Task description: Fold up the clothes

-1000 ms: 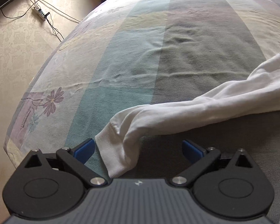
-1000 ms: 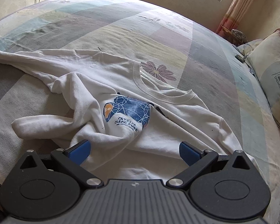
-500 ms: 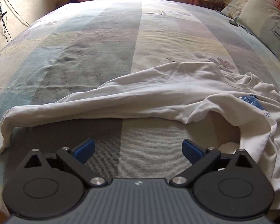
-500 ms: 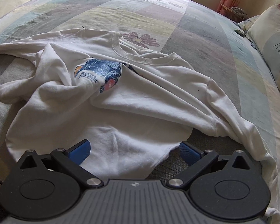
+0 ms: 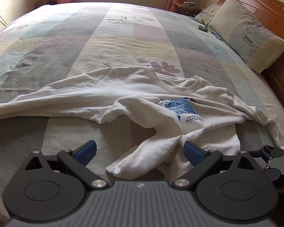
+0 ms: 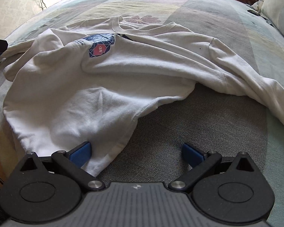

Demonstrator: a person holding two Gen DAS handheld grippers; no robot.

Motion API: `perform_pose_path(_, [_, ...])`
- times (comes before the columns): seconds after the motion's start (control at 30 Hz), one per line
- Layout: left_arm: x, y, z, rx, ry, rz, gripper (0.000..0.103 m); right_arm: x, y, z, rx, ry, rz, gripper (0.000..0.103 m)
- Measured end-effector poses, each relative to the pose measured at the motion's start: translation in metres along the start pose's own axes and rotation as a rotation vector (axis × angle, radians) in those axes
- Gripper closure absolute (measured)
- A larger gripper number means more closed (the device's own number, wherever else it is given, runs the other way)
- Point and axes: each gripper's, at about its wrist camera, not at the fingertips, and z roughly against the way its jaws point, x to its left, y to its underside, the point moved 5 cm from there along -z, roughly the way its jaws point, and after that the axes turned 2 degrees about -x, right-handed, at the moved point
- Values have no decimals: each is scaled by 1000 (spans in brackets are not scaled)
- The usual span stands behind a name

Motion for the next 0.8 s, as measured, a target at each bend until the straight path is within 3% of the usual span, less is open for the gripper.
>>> perform_pose_path(0.1, [-9, 3, 0, 8, 4, -3, 5, 0, 0, 6, 27, -23, 12, 0])
perform_pose_path(0.33, [-3, 13, -2, 21, 22, 15, 5, -6, 6, 23, 73, -409, -282, 0])
perform_pose_path(0.5, [15, 21, -15, 47, 78, -8, 5, 3, 15, 32, 107, -478, -384, 0])
perform_pose_path(0.67, [33, 27, -28, 75, 143, -42, 5, 29, 25, 37, 117, -448, -449, 0])
perform_pose_path(0.8, [45, 27, -36, 93, 205, -101, 5, 53, 30, 30, 109, -480, -571, 0])
